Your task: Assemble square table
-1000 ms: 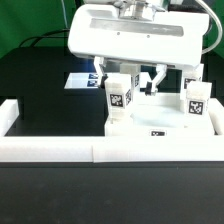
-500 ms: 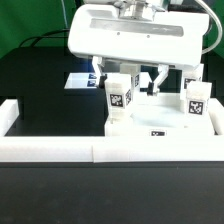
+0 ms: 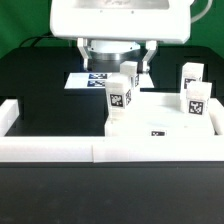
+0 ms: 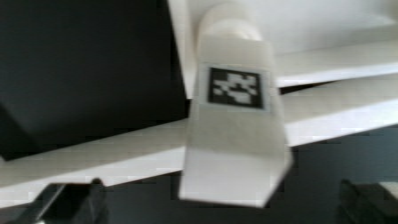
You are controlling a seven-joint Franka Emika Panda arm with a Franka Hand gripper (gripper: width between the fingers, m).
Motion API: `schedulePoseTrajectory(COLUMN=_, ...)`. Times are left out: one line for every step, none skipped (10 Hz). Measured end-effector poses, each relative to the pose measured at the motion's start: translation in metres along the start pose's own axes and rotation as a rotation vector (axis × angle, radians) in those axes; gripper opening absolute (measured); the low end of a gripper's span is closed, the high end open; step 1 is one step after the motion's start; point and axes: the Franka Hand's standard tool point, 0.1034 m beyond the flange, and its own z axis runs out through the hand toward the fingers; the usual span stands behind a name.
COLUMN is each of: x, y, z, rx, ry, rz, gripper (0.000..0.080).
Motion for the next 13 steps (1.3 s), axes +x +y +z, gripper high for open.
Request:
schedulePoseTrajectory(x=-0.007, y=-0.001, z=-0.001, rx=0.022, ry=-0.134, rz=0.027, gripper=0.0649)
schedulePoseTrajectory(x=0.001, y=-0.004, z=-0.006, rx=0.038, ry=-0.267, rz=0.054, gripper=0.0649)
schedulePoseTrajectory(x=0.01, y=-0.004, z=0.001, rx=0.034, ry=-0.346, rz=0.055, gripper=0.0649)
schedulePoseTrajectory(x=0.009, y=-0.006, z=0.014, rx=0.022, ry=-0.339, rz=0.047, gripper=0.0649)
schedulePoseTrajectory(x=0.003, y=-0.008, z=0.019, rx=0.018, ry=-0.339, rz=0.044, gripper=0.0649)
schedulePoseTrajectory(x=-0.002, y=-0.009, z=0.029, rx=0.009, ry=-0.339, rz=0.041, gripper=0.0649)
schedulePoseTrajectory(x=-0.009, y=-0.008, z=0.042, rx=0.0, ry=-0.34, rz=0.037, gripper=0.0649)
schedulePoseTrajectory(x=-0.014, y=-0.008, z=0.045, rx=-0.003, ry=-0.344, rz=0.036, gripper=0.0649)
schedulePoseTrajectory(x=-0.017, y=-0.007, z=0.046, rx=-0.006, ry=-0.349, rz=0.036, gripper=0.0649)
schedulePoseTrajectory(x=-0.016, y=-0.006, z=0.046, rx=-0.005, ry=-0.347, rz=0.038, gripper=0.0649)
schedulePoseTrajectory(x=-0.016, y=-0.006, z=0.046, rx=-0.005, ry=-0.348, rz=0.038, gripper=0.0649)
schedulePoseTrajectory(x=-0.016, y=-0.006, z=0.046, rx=-0.005, ry=-0.348, rz=0.038, gripper=0.0514)
schedulePoseTrajectory(x=-0.016, y=-0.006, z=0.046, rx=-0.006, ry=-0.348, rz=0.038, gripper=0.0337)
